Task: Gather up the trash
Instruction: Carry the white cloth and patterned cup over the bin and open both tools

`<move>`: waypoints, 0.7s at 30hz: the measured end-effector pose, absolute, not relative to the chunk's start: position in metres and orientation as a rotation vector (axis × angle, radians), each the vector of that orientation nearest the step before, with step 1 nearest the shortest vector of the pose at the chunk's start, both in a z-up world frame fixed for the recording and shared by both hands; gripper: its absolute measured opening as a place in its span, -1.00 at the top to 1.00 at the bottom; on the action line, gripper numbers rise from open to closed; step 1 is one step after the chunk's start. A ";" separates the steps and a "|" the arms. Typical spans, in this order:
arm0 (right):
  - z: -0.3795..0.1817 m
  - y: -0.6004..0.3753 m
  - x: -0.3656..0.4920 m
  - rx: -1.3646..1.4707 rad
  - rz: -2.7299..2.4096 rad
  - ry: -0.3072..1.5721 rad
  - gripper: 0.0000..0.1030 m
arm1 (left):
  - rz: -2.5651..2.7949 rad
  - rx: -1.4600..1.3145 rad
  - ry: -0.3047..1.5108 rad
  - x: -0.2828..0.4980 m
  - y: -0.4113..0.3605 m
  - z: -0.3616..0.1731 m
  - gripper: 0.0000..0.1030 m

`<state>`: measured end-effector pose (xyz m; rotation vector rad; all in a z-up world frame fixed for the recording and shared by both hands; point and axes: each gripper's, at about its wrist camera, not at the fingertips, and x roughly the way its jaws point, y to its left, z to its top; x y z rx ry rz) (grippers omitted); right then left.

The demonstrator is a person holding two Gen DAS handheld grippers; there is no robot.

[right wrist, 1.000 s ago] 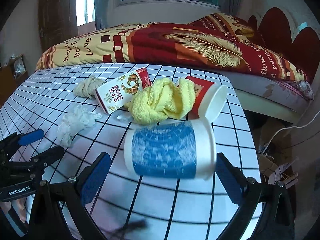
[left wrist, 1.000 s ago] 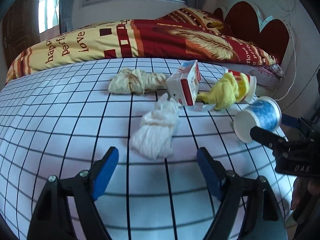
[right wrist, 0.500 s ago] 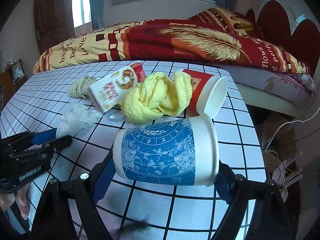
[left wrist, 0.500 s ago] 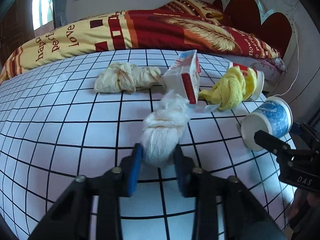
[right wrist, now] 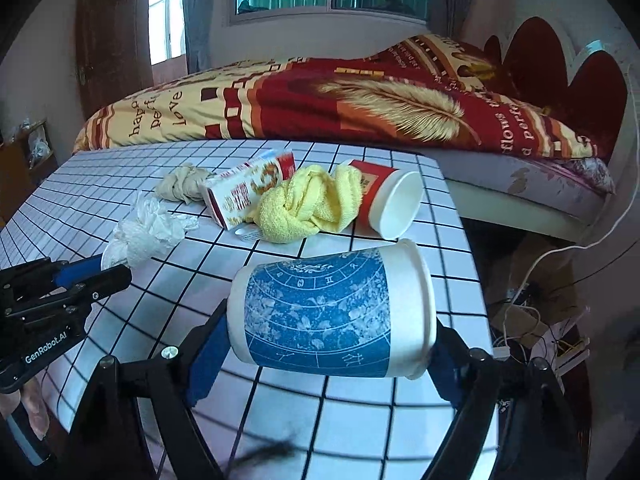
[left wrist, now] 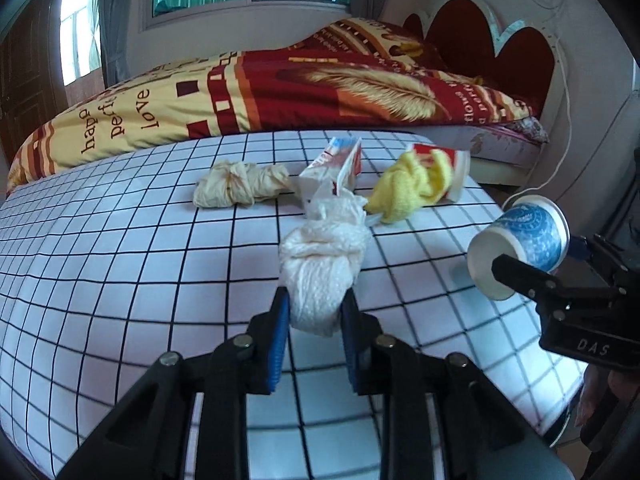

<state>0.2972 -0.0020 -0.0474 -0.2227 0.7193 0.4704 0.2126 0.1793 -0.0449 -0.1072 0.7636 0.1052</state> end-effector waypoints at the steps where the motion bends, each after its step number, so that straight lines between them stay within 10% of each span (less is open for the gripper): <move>1: -0.044 -0.006 0.293 -0.220 0.467 0.715 -0.69 | 0.102 -0.104 0.758 0.208 0.175 -0.042 0.49; 21: 0.004 -0.100 0.200 -0.161 0.392 0.635 -0.69 | -0.007 -0.061 0.717 0.142 0.098 -0.008 0.49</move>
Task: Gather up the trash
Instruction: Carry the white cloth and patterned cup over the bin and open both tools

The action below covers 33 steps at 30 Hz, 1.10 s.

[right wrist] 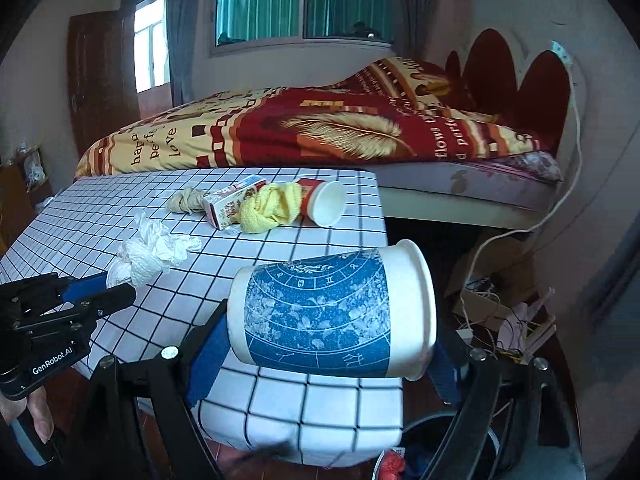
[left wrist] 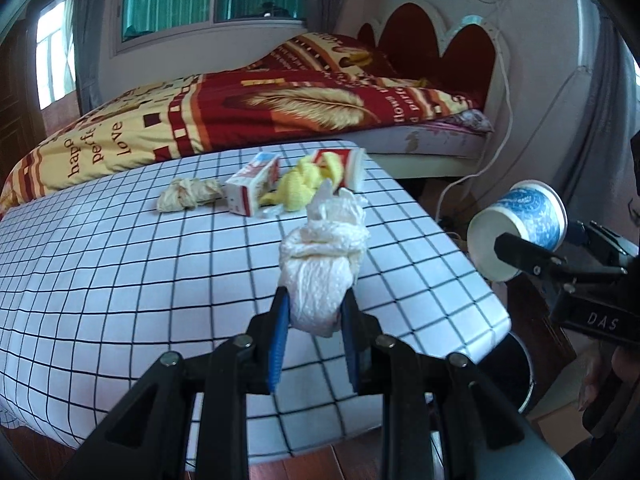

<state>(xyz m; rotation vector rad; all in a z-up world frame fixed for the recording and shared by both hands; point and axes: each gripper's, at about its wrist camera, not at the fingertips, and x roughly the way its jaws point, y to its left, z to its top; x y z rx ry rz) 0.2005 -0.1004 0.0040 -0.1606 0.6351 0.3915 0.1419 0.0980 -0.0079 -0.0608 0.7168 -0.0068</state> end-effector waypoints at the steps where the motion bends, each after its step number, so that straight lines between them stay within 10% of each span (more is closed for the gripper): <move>1: 0.005 -0.105 0.197 -0.156 0.386 0.633 -0.69 | -0.017 -0.055 0.716 0.140 0.092 -0.007 0.49; 33: -0.026 -0.290 0.136 -0.073 0.166 0.695 -0.69 | -0.314 0.079 0.794 0.127 -0.077 -0.039 0.49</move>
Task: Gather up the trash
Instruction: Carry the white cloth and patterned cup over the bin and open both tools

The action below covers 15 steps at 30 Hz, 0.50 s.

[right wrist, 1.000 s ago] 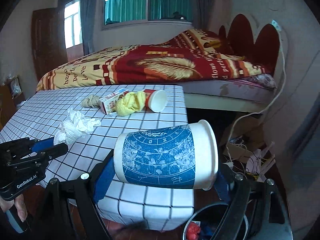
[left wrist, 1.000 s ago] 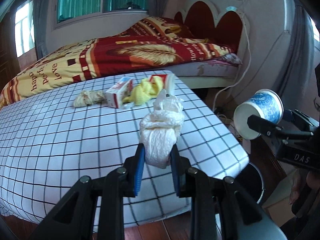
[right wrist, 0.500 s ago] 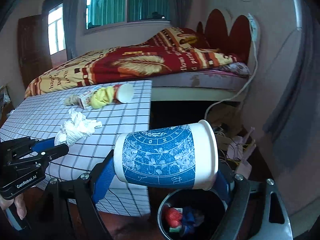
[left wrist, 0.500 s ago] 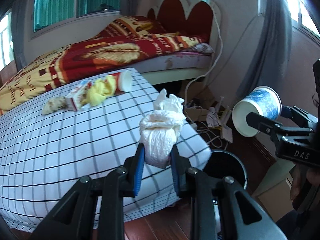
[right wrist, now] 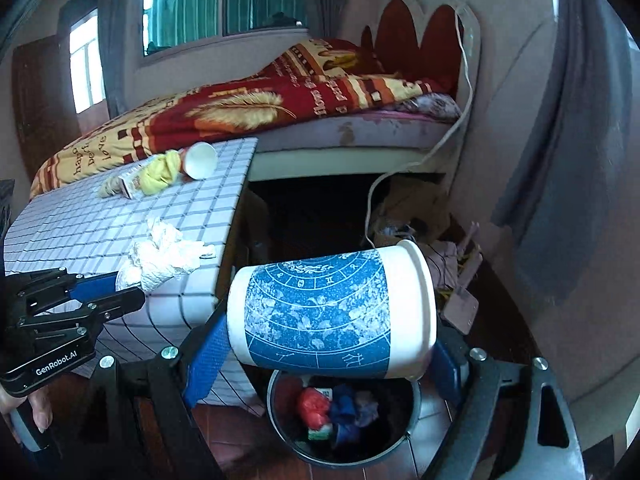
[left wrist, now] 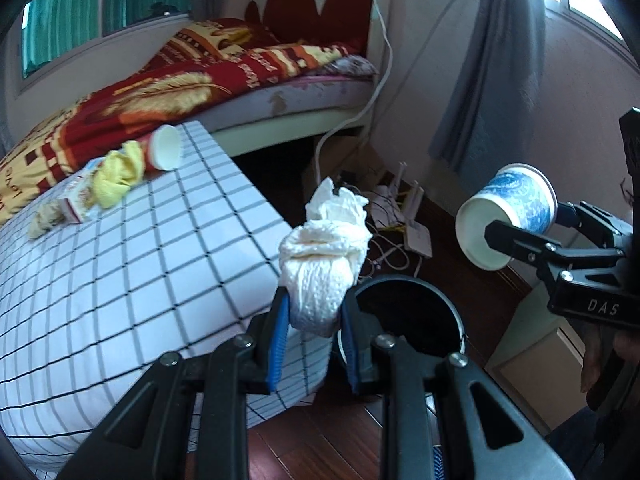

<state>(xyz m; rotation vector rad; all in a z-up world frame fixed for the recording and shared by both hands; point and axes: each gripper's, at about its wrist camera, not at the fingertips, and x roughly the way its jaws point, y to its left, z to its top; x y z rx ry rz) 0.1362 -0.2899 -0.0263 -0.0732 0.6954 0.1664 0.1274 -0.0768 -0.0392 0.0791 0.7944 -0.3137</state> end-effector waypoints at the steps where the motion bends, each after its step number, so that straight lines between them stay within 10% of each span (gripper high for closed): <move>1: -0.031 -0.296 0.136 -0.070 0.158 0.704 -0.69 | -0.321 0.082 0.802 0.128 -0.081 -0.043 0.49; 15: -0.088 -0.338 0.141 -0.057 0.137 0.821 -0.69 | -0.413 0.089 0.930 0.139 -0.133 -0.095 0.49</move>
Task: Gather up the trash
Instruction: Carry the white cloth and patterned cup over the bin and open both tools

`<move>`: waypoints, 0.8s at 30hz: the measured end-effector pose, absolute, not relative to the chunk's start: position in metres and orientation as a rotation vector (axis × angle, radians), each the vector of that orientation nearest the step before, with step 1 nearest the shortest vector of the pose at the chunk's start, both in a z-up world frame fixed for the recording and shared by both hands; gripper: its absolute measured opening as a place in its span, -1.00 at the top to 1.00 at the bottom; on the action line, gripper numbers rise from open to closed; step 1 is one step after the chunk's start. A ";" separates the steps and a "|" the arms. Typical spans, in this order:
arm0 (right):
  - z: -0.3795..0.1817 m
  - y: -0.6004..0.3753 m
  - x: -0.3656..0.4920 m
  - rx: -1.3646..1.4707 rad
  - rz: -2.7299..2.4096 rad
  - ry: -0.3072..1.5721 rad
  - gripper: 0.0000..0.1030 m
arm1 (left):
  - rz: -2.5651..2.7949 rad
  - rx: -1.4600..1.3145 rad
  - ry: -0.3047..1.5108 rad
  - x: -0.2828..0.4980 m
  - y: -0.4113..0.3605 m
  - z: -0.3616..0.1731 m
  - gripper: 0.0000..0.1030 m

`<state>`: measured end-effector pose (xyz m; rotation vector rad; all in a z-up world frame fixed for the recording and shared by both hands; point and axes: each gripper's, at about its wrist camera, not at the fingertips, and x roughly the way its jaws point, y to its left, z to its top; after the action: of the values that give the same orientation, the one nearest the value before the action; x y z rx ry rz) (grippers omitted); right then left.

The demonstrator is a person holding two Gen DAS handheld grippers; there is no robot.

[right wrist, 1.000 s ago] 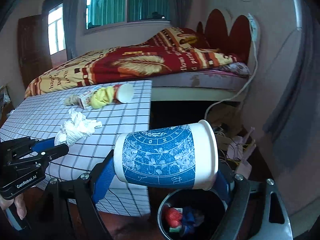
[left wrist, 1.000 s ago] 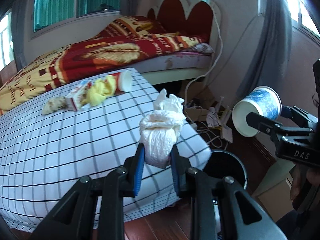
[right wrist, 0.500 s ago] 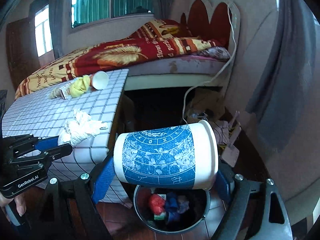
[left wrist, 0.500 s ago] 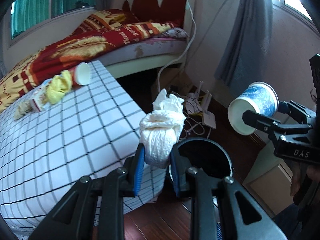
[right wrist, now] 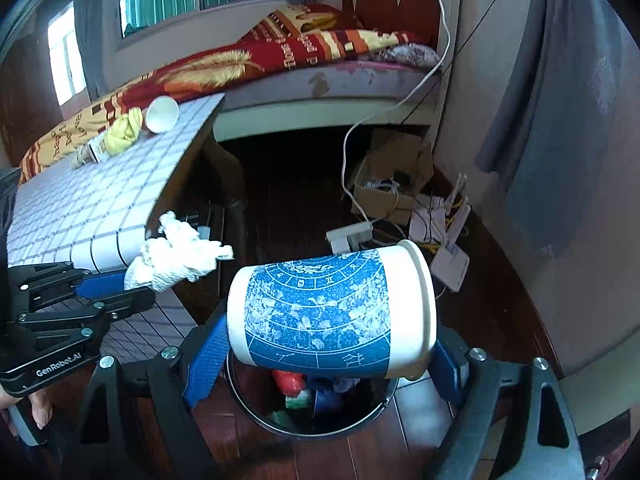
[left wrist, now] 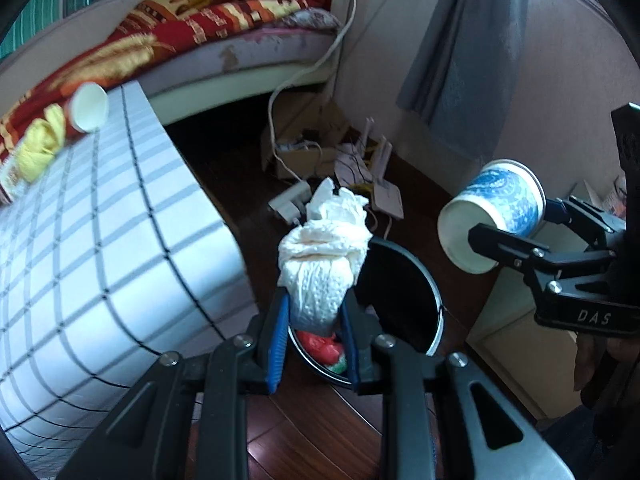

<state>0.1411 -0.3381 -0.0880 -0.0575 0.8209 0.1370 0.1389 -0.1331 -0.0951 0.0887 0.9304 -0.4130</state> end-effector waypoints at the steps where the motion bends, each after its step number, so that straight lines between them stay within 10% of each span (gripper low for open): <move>1: -0.093 -0.339 0.142 -0.062 0.142 0.830 -0.69 | -0.422 0.088 0.947 0.139 -0.136 -0.102 0.49; 19: -0.209 -0.354 0.184 -0.164 0.251 1.048 -0.70 | -0.474 0.119 1.116 0.172 -0.169 -0.185 0.39; 24: -0.221 -0.376 0.190 -0.141 0.131 1.099 -1.00 | -0.438 0.154 1.104 0.173 -0.167 -0.188 -0.49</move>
<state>0.1897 -0.3763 -0.2215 -0.1411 1.0988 0.1312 0.1726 -0.1674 -0.1881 0.1542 1.1043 -0.4382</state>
